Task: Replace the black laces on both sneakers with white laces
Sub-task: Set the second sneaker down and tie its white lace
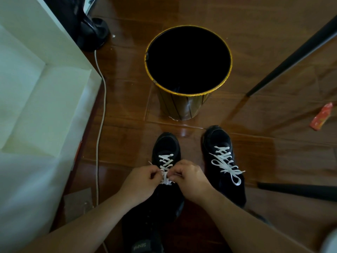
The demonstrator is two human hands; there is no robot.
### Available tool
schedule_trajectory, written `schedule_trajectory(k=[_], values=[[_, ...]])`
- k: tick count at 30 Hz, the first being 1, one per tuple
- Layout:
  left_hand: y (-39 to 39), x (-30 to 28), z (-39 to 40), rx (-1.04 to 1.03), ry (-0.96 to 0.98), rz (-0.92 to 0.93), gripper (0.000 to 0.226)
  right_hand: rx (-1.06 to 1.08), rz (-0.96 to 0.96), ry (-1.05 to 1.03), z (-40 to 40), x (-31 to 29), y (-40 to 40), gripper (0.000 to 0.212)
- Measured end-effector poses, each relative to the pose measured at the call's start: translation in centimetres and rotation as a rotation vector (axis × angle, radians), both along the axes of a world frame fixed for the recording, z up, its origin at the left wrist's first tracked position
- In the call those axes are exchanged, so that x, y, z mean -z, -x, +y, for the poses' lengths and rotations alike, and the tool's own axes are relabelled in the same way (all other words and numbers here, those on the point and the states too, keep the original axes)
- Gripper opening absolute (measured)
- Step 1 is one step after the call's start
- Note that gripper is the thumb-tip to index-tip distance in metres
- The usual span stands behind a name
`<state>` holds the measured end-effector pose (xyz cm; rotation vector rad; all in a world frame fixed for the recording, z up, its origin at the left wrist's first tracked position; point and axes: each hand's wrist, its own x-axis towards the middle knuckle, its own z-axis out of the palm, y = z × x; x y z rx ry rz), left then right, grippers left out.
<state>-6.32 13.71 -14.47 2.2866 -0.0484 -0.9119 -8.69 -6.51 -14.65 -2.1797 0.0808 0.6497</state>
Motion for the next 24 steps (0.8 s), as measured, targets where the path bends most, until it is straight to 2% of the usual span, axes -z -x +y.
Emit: schedule_trajectory(k=[4, 6, 9, 11, 13, 15, 20, 22, 24], values=[[-1.0, 0.8, 3.0, 0.084, -0.213, -0.019, 0.025, -0.321, 0.02, 0.246, -3.2, 0.7, 1.5, 0.011], [-0.1, 1.1, 2.8, 0.084, -0.177, -0.003, 0.029, -0.382, 0.021, 0.319, -3.6, 0.5, 1.7, 0.011], [0.7, 1.4, 2.3, -0.026, -0.055, 0.027, 0.031, -0.399, 0.066, 0.326, -3.1, 0.0, 1.6, 0.003], [0.4, 1.6, 2.8, -0.051, -0.061, 0.033, 0.028, -0.389, 0.075, 0.326, -2.9, -0.1, 1.6, 0.022], [0.3, 1.8, 3.4, 0.046, -0.141, -0.047, 0.03, -0.303, 0.079, 0.3, -2.7, -0.1, 1.8, 0.039], [0.7, 2.3, 3.9, 0.162, -0.232, -0.159, 0.032, -0.245, 0.037, 0.329, -2.6, 0.1, 1.8, 0.047], [1.7, 3.3, 5.1, 0.308, -0.322, -0.321, 0.043, -0.347, -0.011, 0.443, -2.9, 0.3, 1.5, 0.032], [1.4, 3.4, 5.4, 0.306, -0.326, -0.332, 0.048, -0.447, -0.045, 0.488, -3.2, 0.3, 1.2, 0.03], [1.4, 3.5, 5.3, 0.273, -0.315, -0.303, 0.041, -0.49, -0.061, 0.509, -3.3, 0.4, 0.9, 0.028]])
